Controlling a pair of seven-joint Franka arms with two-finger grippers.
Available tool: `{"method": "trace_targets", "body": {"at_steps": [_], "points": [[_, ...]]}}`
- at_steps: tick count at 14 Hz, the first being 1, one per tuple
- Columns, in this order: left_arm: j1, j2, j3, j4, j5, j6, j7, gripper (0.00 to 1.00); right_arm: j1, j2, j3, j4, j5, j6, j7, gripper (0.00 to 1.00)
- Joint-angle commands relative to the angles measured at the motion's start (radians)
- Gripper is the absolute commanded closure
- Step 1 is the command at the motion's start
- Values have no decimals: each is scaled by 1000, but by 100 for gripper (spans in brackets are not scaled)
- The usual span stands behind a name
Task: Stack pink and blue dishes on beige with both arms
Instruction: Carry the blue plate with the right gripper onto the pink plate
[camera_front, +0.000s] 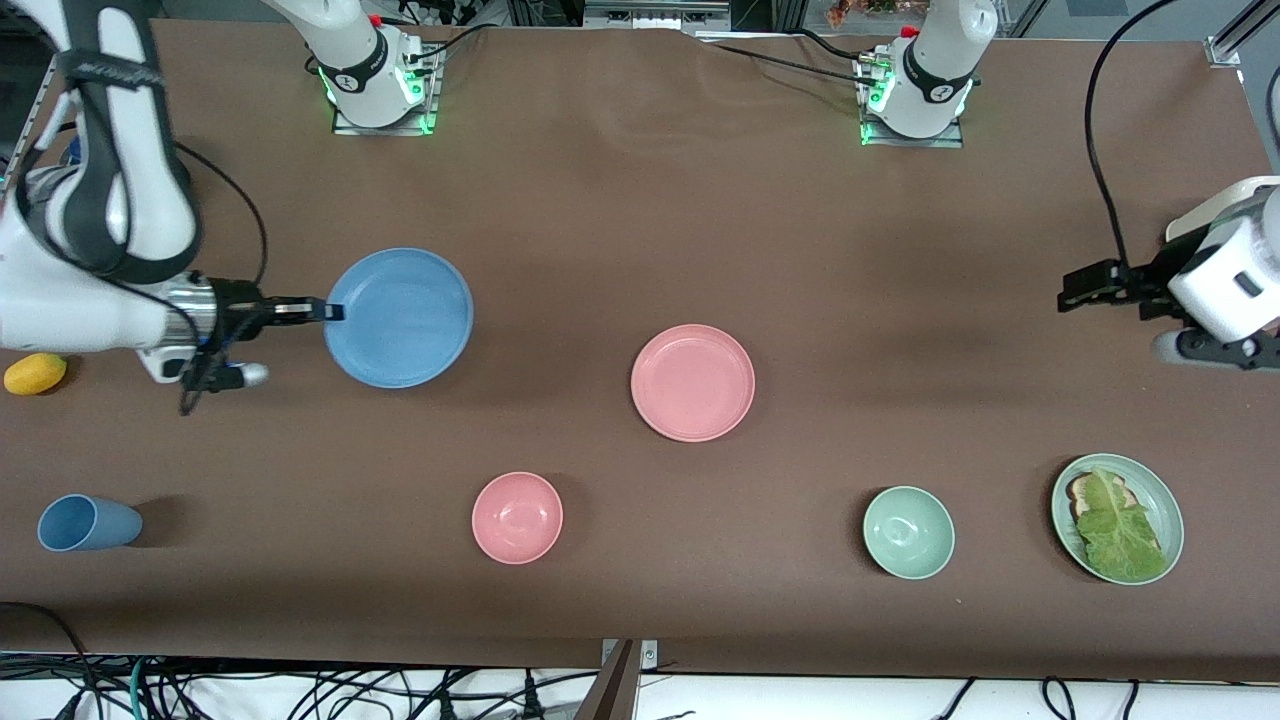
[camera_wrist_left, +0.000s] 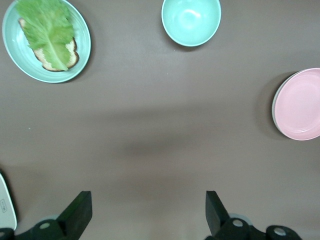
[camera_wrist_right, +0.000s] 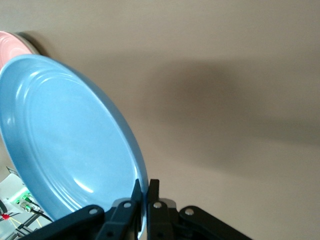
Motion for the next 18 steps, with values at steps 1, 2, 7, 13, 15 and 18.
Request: {"method": "trace_targets", "body": {"at_steps": [1,2,7,13,15,18], "points": [[5,-64,-5,-16,-11,-17,-14,0,128,3,-3,59,22,38,159,100],[7,-76,-5,-24,-13,-17,-12,0,185,8,-3,67,35,79,232,100],[39,-128,0,-47,-16,-158,-4,0,400,89,3,67,126,360,432,100],[34,-128,-5,-50,-13,-213,-9,0,583,262,5,68,263,725,460,100],[34,-133,-5,-44,-8,-215,-9,0,616,303,6,70,260,808,518,100],[39,-151,-8,-80,3,-218,-4,0,633,365,14,116,266,828,518,100]]}}
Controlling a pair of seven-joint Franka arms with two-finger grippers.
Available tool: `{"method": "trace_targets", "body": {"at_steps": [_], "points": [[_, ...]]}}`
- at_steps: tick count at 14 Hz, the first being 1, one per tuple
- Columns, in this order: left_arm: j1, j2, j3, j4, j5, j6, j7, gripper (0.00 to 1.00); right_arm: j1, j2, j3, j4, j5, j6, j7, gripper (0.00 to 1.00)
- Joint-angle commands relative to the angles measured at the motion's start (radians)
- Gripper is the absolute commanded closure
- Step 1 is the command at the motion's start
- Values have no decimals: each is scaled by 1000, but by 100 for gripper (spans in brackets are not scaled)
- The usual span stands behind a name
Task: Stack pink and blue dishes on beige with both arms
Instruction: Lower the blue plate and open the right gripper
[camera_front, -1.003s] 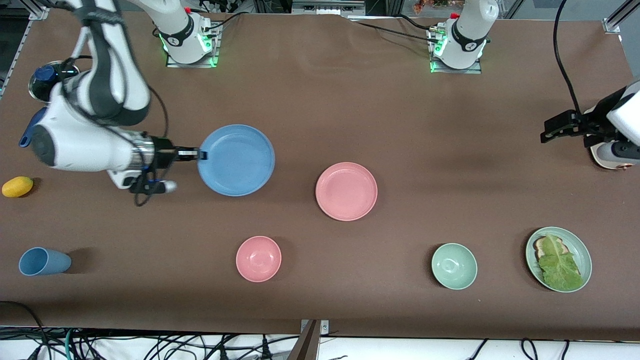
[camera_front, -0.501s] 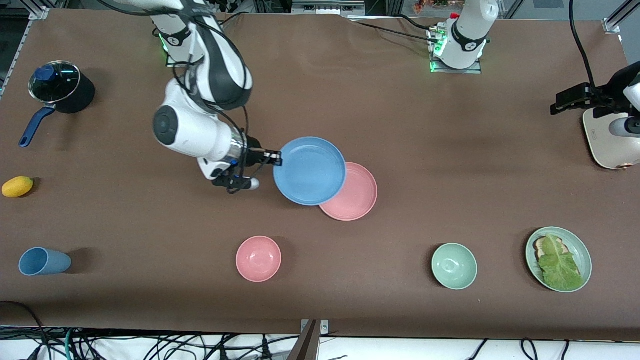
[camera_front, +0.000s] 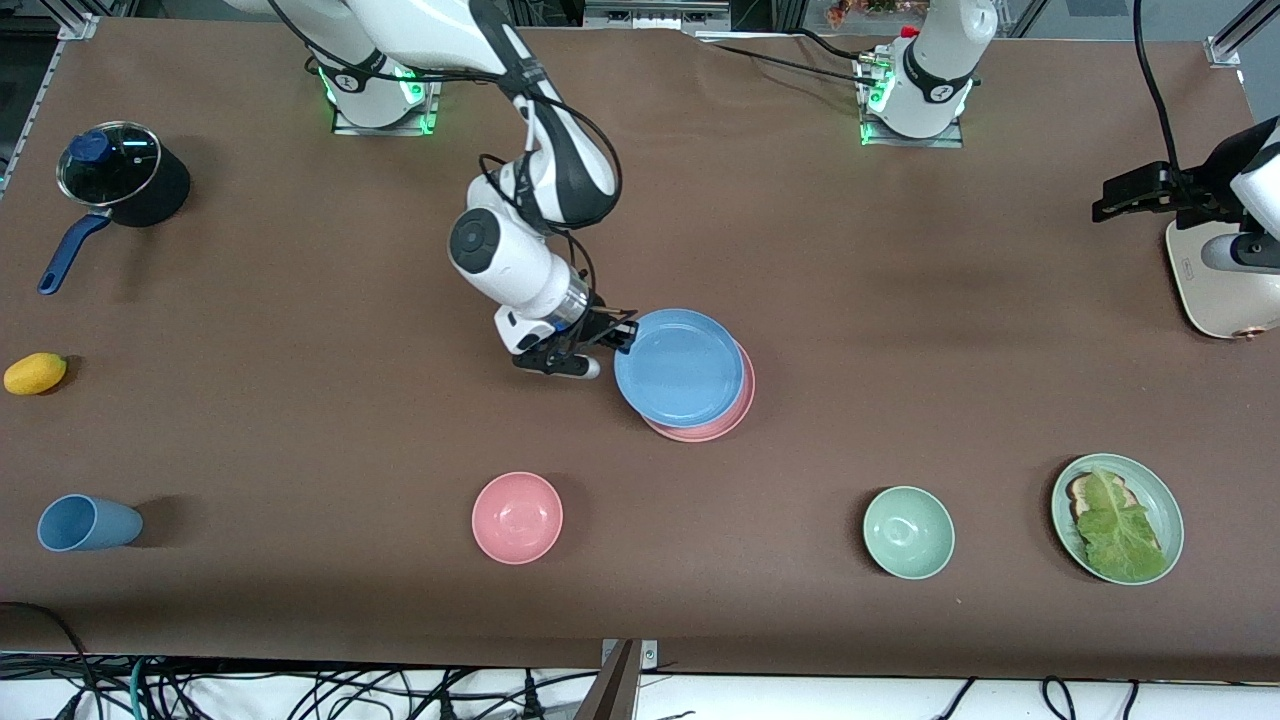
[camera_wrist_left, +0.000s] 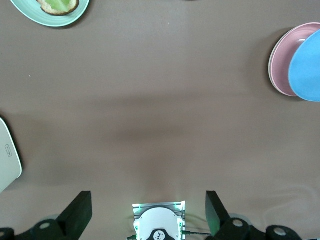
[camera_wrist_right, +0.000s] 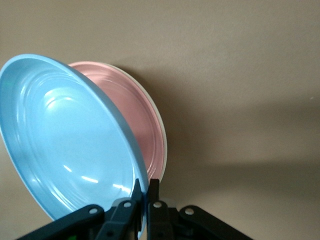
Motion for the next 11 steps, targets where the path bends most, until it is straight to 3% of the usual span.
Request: {"method": "trace_targets", "body": {"at_steps": [1,4,9,11], "points": [[4,-51,-5,-60,3,-2,-3,0,-1,61,5,83,47,4,5,100],[-4,-52,-26,-62,56,4,-1,0,1,94,6,113,138,7,5,100],[1,-43,-44,-57,69,24,0,0,1,126,8,129,141,7,1,100],[-4,-42,-46,-54,69,25,2,0,-4,135,8,132,139,5,-4,70]]}}
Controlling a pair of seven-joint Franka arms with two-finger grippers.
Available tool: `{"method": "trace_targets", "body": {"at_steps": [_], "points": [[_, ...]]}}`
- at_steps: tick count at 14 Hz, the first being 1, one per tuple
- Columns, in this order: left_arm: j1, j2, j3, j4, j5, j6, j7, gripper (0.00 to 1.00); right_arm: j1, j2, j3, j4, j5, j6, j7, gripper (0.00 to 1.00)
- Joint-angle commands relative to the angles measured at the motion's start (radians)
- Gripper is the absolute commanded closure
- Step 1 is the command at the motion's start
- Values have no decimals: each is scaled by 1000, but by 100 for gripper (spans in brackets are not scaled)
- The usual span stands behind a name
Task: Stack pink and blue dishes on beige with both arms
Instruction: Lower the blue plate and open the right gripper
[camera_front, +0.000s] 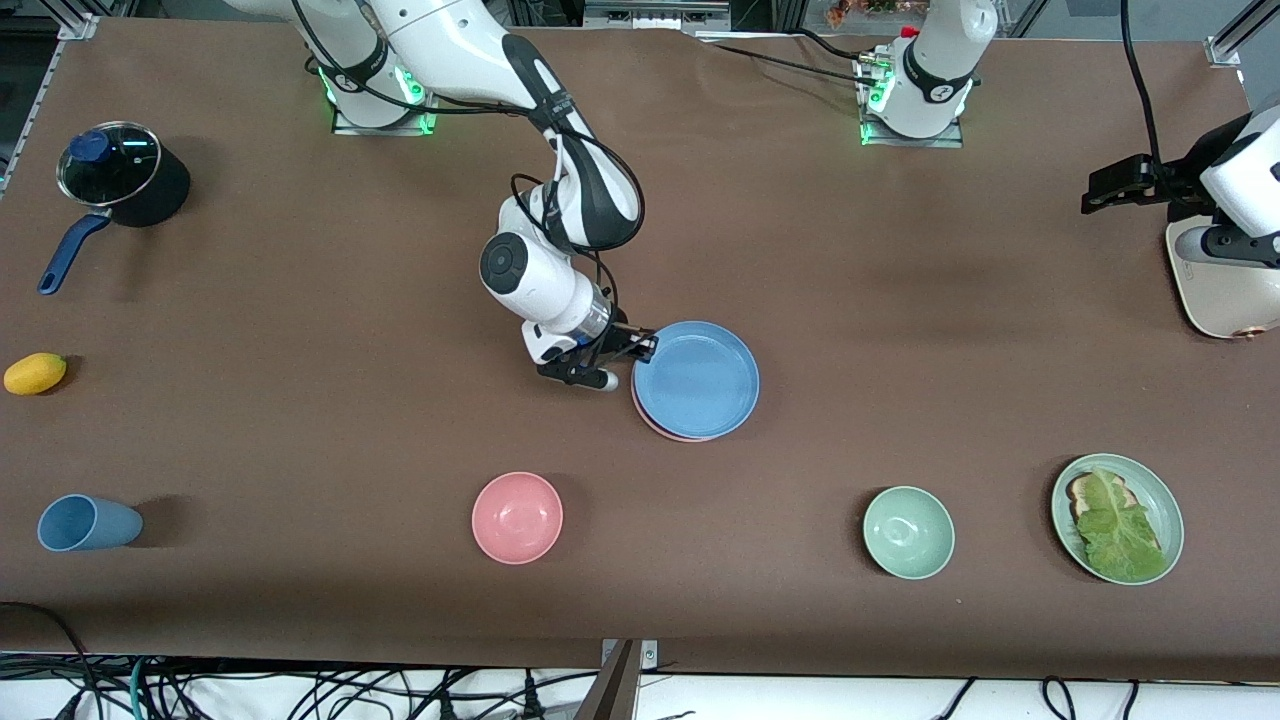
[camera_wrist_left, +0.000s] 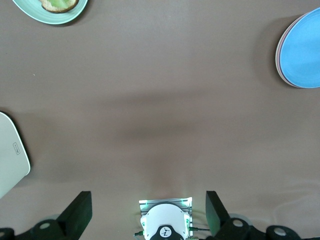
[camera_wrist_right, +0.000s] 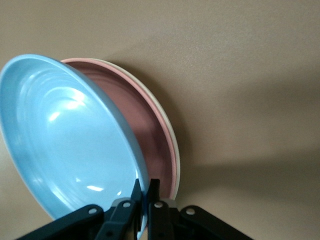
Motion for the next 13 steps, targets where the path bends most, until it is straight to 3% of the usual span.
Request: {"method": "trace_targets", "body": {"at_steps": [1,7,9,13], "points": [[-7,-21,-11,-21,29,17,2,0,-7,25,5,34,22,5,-2,2],[-7,-18,-11,-18,22,19,2,0,4,-36,-8,18,-6,-21,-4,0],[1,-18,-11,-18,15,19,2,0,4,-74,-31,2,-108,-57,-4,0],[-3,-12,-11,-14,13,17,3,0,4,-176,-112,5,-341,-292,-4,0]]}}
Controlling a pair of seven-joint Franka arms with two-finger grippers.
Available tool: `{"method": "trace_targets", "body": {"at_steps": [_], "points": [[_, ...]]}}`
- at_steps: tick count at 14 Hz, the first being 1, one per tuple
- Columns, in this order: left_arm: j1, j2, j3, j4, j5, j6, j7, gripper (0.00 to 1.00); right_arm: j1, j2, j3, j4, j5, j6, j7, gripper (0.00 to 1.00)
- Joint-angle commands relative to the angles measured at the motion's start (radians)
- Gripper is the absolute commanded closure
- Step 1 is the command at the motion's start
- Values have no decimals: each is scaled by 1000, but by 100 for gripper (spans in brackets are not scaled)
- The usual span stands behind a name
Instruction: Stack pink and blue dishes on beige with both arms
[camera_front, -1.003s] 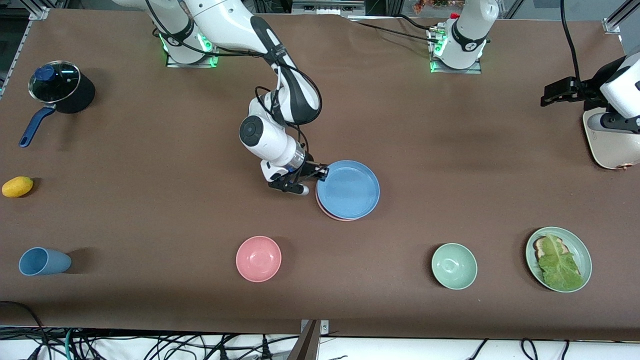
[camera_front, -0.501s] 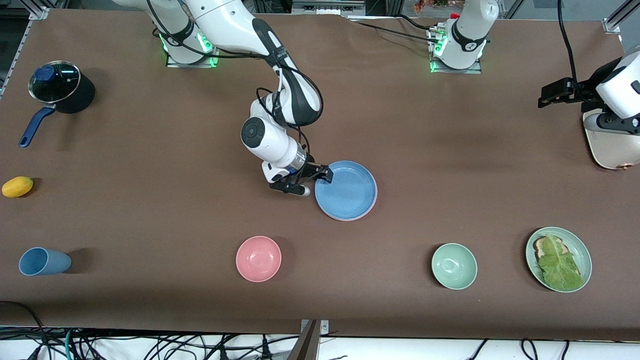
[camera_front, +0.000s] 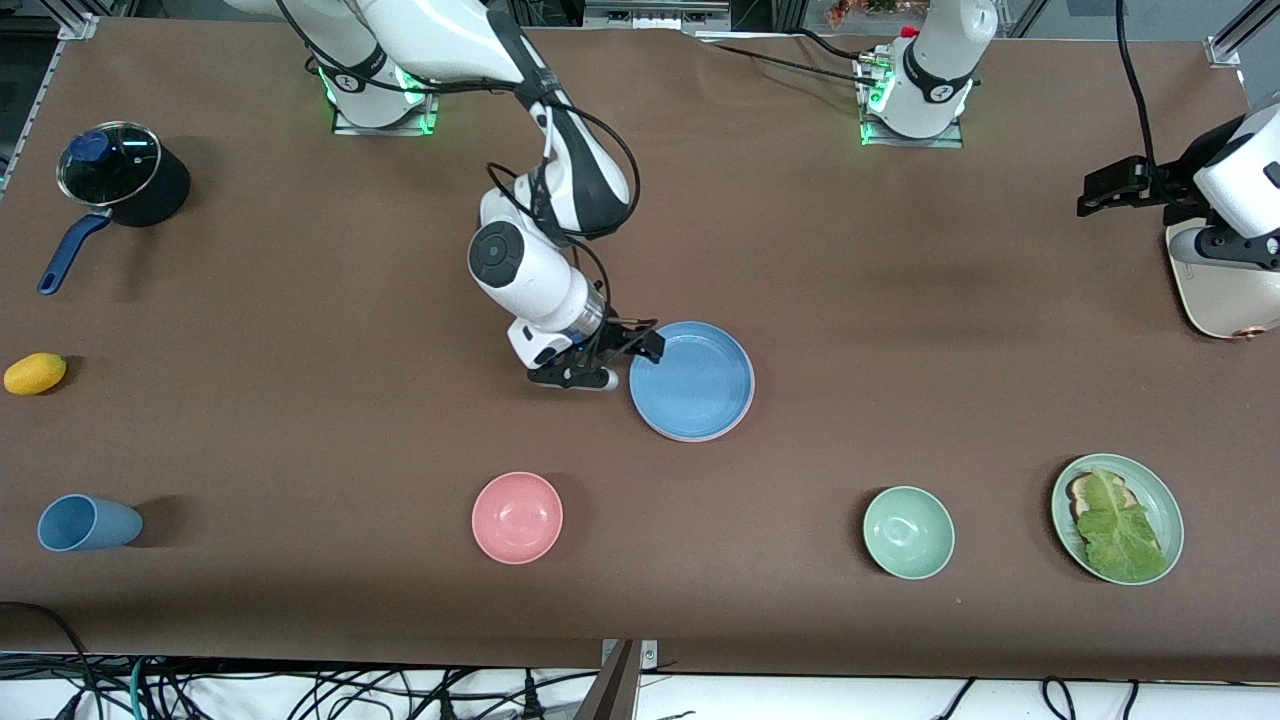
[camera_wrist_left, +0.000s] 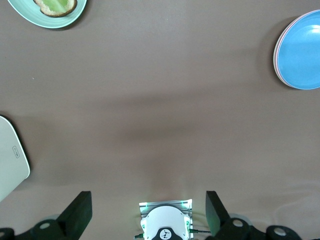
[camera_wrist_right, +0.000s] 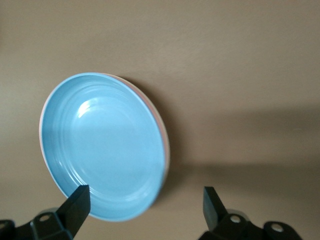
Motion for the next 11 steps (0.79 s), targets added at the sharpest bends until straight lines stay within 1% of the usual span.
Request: {"method": "trace_targets", "body": {"at_steps": [1,3,5,6,7,9,11], "points": [[-2,-13,-3,-11,12,11,3,0,3,-92,-52,-21,-126,-144,-5,0],[-5,-13,-3,-11,12,11,3,0,3,-138,-83,-21,-235,-250,-11,0],[-10,-13,-4,-11,15,11,7,0,3,-187,-86,-18,-347,-339,-10,0],[-10,-13,-4,-11,13,11,10,0,1,-207,-88,-18,-366,-373,-10,0],[-9,-13,-4,-11,13,12,10,0,0,-227,-106,-18,-369,-401,-16,0],[-9,-13,-4,-11,12,25,16,0,0,-262,-157,-13,-369,-451,-89,0],[-7,-13,-4,-11,12,25,75,0,0,-293,-218,10,-367,-526,-126,0]]}}
